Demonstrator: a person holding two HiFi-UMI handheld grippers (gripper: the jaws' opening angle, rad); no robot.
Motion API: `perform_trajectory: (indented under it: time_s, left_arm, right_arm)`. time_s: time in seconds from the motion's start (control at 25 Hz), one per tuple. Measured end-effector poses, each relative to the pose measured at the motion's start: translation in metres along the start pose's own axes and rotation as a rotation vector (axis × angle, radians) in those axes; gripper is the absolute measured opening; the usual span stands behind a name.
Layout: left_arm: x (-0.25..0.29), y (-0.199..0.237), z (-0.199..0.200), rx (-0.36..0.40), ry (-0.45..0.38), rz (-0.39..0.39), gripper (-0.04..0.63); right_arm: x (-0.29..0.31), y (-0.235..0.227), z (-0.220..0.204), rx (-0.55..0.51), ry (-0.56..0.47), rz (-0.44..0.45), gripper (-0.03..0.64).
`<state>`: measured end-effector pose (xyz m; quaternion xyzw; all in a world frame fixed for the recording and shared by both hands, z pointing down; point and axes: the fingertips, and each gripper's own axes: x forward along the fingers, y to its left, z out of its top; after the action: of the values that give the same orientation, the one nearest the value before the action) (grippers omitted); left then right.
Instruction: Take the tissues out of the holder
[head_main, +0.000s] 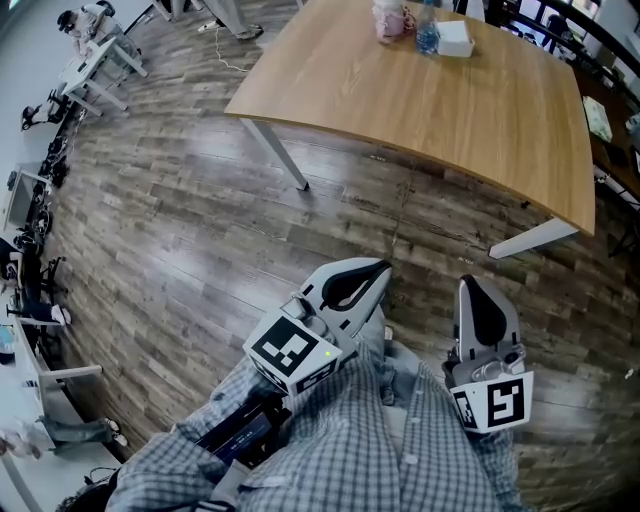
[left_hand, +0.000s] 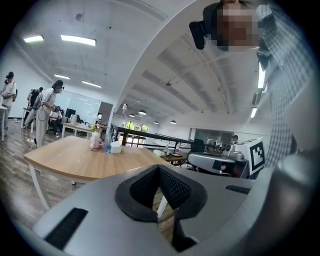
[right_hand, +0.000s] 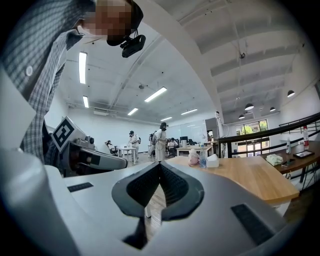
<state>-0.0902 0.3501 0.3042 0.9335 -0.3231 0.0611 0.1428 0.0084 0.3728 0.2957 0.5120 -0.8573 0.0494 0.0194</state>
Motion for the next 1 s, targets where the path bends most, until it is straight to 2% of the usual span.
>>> perform_trajectory:
  time_s: [0.4,1.0]
  left_arm:
    - [0.036,0.018,0.007,-0.004,0.023,-0.059,0.006]
    - [0.090,0.079,0.026,-0.017,0.054,-0.092,0.006]
  right_arm:
    - [0.017,-0.028,-0.001,-0.001,0.022,-0.057,0.011]
    - [0.090,-0.064,0.001,0.011,0.060,-0.081,0.011]
